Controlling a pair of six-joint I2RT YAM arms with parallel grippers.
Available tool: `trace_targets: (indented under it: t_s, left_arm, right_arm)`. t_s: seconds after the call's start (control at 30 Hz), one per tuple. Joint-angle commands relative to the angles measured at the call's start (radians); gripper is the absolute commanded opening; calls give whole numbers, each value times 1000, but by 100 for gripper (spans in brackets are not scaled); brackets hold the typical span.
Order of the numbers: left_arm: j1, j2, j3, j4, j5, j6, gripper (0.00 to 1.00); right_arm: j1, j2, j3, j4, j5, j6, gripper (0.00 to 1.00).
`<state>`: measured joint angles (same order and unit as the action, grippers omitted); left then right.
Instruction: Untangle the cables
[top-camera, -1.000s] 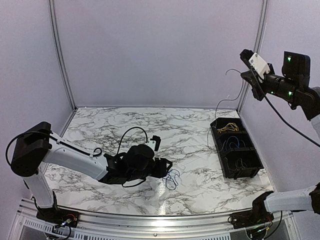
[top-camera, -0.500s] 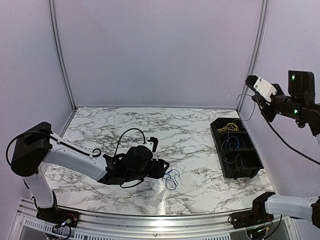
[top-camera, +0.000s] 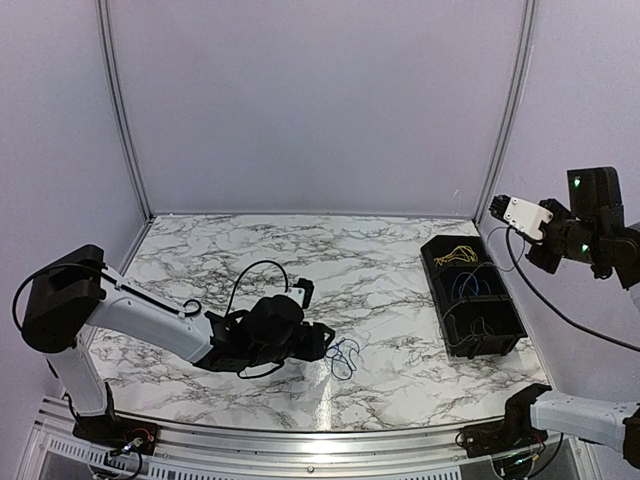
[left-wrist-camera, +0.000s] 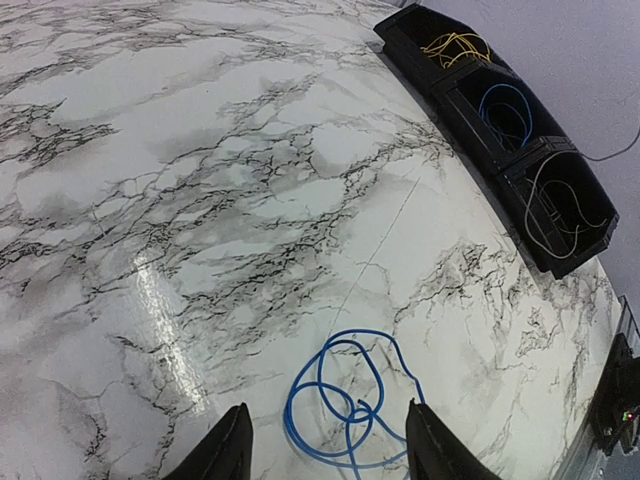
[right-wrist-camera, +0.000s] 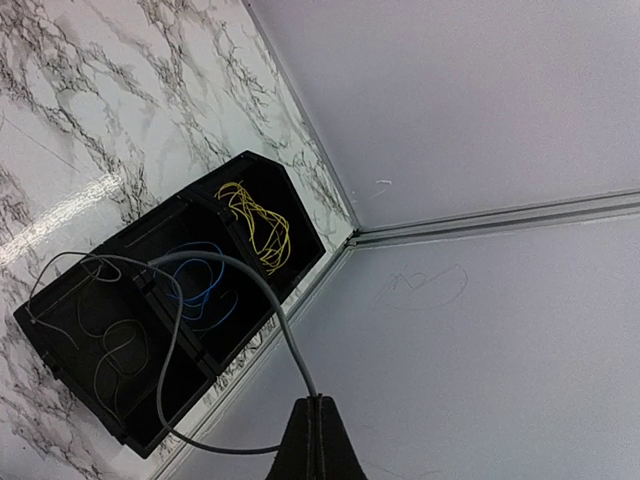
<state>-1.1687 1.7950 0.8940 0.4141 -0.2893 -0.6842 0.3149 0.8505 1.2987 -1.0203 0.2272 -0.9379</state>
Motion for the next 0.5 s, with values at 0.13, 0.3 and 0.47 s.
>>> trace_targets:
  t_s: [0.13,0.3,0.47]
  left_arm:
    - [9,-51,-39,-23,-32,8,55]
    - [9,-60,-58,-23,-44,-4,55]
    - [9,-66,-64,-23,-37,-11,55]
  right_arm:
    - [-11,-57,8,-255,71,-253,0]
    - [-11,-51,-41,-297,110,-293,0]
    - [-15,18,3,-273,133,-275,0]
